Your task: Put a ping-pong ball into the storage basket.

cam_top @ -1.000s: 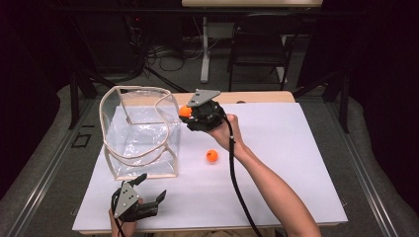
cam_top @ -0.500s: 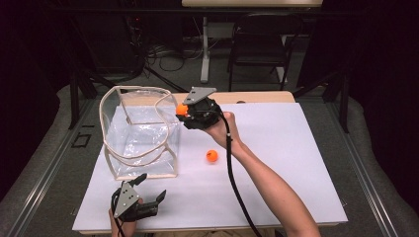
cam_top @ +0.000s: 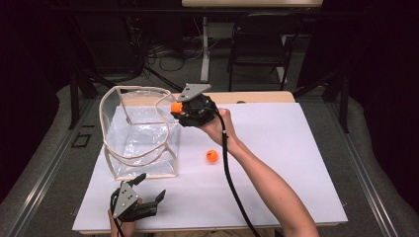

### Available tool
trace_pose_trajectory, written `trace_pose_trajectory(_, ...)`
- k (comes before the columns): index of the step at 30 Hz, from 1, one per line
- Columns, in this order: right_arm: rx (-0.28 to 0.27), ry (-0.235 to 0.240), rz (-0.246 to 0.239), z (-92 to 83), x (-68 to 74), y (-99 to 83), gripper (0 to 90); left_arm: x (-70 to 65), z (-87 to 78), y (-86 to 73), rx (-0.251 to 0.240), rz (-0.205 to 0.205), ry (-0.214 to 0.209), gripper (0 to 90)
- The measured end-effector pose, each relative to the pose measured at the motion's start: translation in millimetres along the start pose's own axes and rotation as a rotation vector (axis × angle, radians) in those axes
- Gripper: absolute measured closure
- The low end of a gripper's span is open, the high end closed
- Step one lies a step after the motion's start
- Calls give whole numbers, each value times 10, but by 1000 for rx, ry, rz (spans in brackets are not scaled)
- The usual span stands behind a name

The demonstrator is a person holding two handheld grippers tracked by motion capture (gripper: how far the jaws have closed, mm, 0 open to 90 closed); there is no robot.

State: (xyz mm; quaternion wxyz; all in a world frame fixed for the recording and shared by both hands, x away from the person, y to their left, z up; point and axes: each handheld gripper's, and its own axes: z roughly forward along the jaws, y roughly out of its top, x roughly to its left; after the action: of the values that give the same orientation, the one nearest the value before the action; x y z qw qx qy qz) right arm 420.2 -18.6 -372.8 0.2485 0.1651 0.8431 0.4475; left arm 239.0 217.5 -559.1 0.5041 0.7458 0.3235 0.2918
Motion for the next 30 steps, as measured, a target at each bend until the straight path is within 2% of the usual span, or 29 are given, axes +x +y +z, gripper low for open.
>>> trace_pose_trajectory(11, -1, 1, -5, 8, -8, 80, 511, 1, -1, 0, 0, 0, 2, 157)
trace_pose_trajectory(30, -10, 23, -30, 39, 78, 244, 512, 9, -8, 0, -3, 1, 2, 157)
